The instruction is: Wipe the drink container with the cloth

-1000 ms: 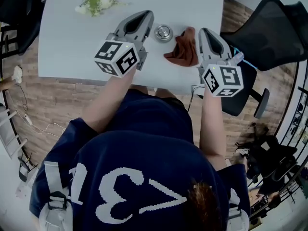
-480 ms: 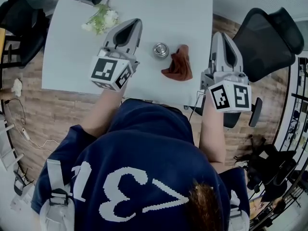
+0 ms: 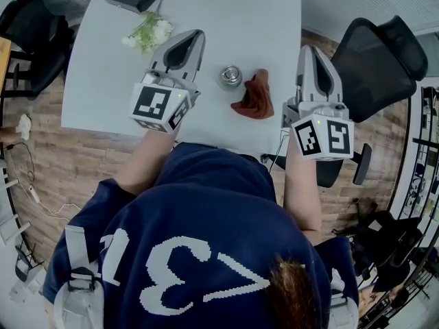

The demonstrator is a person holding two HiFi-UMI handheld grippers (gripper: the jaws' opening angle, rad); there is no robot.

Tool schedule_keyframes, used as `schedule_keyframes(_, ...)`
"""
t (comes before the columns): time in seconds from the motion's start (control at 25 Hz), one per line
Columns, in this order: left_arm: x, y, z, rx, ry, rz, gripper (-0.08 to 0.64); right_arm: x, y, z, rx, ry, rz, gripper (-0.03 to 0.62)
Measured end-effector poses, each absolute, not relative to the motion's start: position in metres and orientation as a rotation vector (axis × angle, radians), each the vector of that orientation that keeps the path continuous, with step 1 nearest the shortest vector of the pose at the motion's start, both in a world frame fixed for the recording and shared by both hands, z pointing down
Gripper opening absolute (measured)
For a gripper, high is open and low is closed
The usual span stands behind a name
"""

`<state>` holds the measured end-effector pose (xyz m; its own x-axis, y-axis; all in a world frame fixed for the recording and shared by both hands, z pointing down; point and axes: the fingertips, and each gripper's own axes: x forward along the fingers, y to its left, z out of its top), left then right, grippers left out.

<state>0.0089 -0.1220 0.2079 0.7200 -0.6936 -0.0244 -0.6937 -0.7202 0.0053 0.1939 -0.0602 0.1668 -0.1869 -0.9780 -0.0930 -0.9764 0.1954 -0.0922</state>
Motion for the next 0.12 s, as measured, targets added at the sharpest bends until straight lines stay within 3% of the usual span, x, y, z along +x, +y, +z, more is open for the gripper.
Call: schedule_keyframes(0.12,0.006,-0.1208,0.2072,-2.898,1.168,0.03,0.017,0.1899,-0.0608,0.1654,-1.91,2.327,-0.013,0.023)
